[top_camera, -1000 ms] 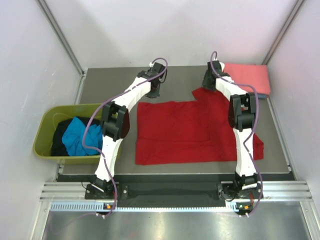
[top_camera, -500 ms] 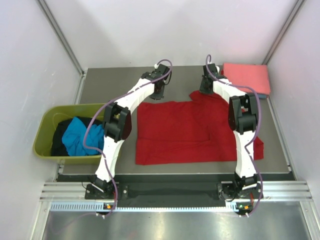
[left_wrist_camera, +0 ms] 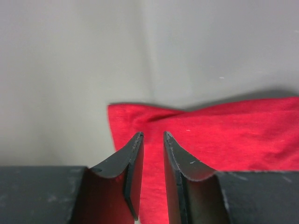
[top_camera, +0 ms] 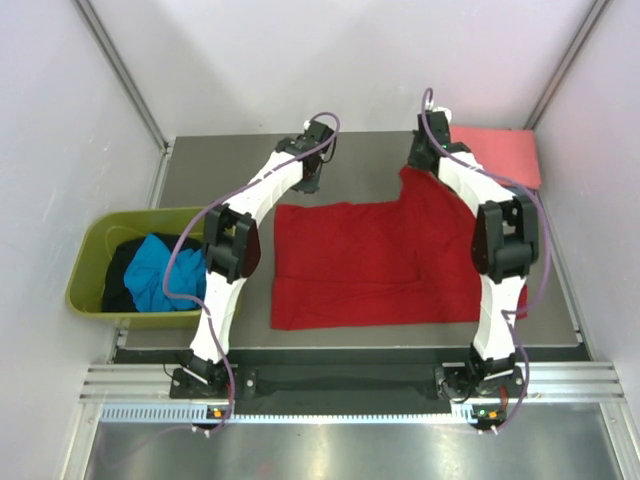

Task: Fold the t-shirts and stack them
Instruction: Fold the tshirt

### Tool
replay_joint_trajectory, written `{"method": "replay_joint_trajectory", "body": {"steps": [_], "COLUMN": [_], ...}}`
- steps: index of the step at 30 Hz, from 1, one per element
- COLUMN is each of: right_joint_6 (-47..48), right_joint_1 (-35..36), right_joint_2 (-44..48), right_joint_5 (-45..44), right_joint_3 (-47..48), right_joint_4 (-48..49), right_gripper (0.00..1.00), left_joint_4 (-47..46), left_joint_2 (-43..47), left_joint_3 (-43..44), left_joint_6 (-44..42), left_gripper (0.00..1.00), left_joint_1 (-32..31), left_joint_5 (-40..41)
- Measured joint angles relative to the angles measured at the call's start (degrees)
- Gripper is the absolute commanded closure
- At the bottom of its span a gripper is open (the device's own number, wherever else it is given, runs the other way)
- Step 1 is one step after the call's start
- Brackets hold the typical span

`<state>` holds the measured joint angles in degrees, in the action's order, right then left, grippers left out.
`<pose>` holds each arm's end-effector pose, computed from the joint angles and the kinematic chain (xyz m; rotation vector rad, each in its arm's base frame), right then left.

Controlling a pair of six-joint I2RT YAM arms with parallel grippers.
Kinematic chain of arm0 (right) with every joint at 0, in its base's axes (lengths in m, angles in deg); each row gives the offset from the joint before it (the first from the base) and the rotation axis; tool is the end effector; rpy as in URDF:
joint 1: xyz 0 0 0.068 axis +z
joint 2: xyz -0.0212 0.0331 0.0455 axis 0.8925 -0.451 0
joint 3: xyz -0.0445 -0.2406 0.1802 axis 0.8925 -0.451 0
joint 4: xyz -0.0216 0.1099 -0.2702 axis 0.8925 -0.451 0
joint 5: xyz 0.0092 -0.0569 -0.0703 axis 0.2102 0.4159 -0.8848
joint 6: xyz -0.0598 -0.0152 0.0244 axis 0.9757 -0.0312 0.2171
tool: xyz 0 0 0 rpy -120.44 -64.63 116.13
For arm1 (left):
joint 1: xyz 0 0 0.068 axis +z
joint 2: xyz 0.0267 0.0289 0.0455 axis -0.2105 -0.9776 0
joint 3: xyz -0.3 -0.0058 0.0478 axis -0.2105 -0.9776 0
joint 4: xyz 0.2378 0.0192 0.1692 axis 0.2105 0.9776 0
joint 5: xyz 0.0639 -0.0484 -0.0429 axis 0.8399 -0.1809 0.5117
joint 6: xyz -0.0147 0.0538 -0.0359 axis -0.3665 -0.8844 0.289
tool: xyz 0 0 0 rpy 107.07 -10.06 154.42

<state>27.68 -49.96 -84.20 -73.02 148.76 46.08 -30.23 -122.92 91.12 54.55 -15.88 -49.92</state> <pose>0.5391 0.1167 0.2456 0.2222 2.2716 0.0828 0.5050 -0.2481 0.2485 0.2421 2.5298 0.2051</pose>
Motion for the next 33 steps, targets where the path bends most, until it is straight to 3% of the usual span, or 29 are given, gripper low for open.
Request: {"method": "replay_joint_trajectory", "body": {"steps": [10, 21, 33], "right_joint_6": [-0.1, -0.1, -0.6], "right_joint_1": [-0.1, -1.1, -1.6], "right_joint_2": [14.7, 14.9, 14.9], "right_joint_5": [-2.9, -3.1, -2.6], "right_joint_3": [-13.4, -19.8, -20.9], "right_joint_4": [6.9, 9.3, 10.5], "right_gripper": [1.00, 1.00, 1.00], "left_joint_4": [0.8, 0.9, 0.8], "left_joint_2": [-2.6, -9.7, -9.9], "left_joint_3": [2.1, 2.2, 2.3], "left_joint_6": [-4.3, -7.1, -7.6], "left_gripper": [0.72, 0.72, 0.69], "left_joint_1": [5.0, 6.4, 6.6], "left_joint_5": [-1.1, -0.3, 0.5]}}
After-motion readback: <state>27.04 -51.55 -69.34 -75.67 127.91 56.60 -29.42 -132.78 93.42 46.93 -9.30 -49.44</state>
